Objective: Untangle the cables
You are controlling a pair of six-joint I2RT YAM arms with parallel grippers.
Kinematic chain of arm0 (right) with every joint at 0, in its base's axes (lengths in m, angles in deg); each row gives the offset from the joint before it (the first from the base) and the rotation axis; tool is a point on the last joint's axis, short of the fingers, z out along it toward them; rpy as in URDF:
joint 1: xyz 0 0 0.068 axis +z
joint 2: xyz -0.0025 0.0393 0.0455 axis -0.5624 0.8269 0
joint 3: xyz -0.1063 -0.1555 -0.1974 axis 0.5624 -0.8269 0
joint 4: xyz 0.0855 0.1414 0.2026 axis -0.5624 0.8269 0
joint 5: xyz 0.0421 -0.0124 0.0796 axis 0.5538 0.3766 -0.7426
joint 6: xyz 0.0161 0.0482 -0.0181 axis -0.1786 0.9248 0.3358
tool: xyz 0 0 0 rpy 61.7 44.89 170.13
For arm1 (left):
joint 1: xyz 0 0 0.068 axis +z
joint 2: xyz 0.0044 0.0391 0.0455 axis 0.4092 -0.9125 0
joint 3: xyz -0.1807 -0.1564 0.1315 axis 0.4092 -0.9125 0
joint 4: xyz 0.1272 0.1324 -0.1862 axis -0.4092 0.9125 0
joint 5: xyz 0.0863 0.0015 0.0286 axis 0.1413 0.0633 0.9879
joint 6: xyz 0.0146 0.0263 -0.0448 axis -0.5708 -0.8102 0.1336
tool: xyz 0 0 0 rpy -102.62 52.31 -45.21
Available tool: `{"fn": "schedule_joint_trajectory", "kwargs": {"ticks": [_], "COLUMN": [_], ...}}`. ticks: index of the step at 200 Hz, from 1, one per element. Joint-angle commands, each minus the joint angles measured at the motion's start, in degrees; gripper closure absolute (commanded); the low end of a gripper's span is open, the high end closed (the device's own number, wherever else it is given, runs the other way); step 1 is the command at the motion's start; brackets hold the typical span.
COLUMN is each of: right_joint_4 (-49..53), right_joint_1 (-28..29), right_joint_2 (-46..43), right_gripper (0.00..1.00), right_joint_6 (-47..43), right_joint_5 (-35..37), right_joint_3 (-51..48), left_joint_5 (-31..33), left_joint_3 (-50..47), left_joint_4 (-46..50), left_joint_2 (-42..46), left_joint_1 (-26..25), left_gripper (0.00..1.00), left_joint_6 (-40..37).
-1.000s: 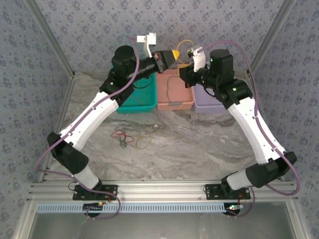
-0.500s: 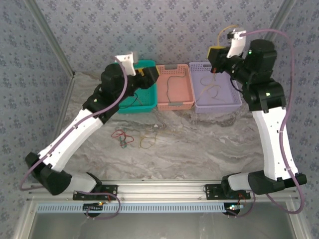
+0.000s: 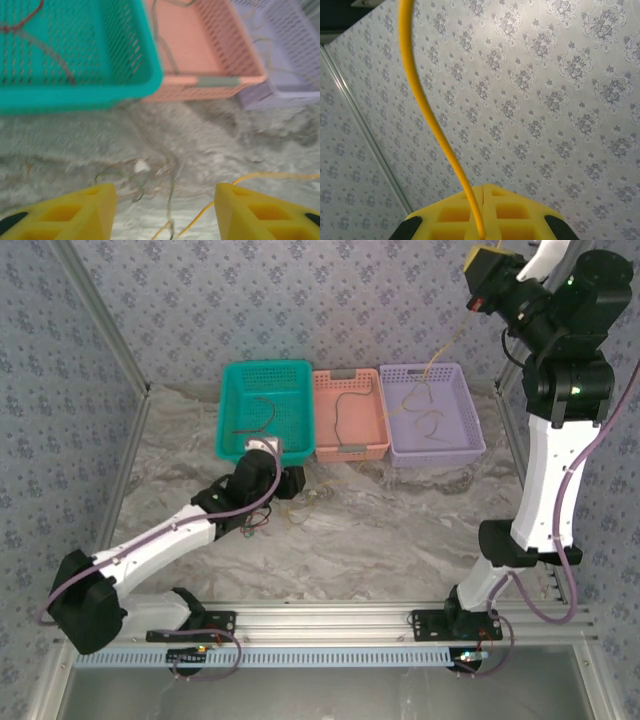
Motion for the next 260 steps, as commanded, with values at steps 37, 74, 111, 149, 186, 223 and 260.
{"fn": "schedule_joint_trajectory", "kwargs": {"ticks": [37,74,111,149,186,223,260], "right_joint_4": [-7.6,-10.1,-10.9,-12.5,-14.6,-16.5,-17.7], "right_joint_1": [-4.0,-6.4,-10.9,-16.0,-17.7,-18.0,-18.8], "right_joint_2": [1.3,1.2,0.2,-1.4,-2.0,0.0,0.7], "right_gripper": [1.0,1.0,1.0,1.0,1.0,1.0,1.0], "right_joint_6": [8.7,11.5,14.0,17.0,19.5,21.7,21.2], "right_joint_5": [-3.7,-3.6,-2.2,-2.2,-2.6,-5.8,-6.0], "right_joint_3": [1.7,2.3,2.4,1.6,2.1,3.2,3.4], "left_joint_5": [2.7,4.3,9.5,15.6,15.5,10.5,8.6], "left_joint_3": [-9.6,-12.4,-14.2,-16.2,-16.6,-15.4,-12.7], "left_joint_4": [-9.2,-15.3,-13.0,-6.3,-2.1,-4.8,-4.3], "left_joint_2": [-14.5,-23.5,-23.9,-20.4,-18.6,-15.3,-10.9], "left_joint_1": [-0.3,-0.4,-0.7,-0.1,3.6,4.1,1.2], "left_gripper": [0.61,0.83,1.0,1.0,1.0,1.0,0.57], "left_joint_6": [8.5,12.6,16.0,19.1,20.3,15.9,11.6]}}
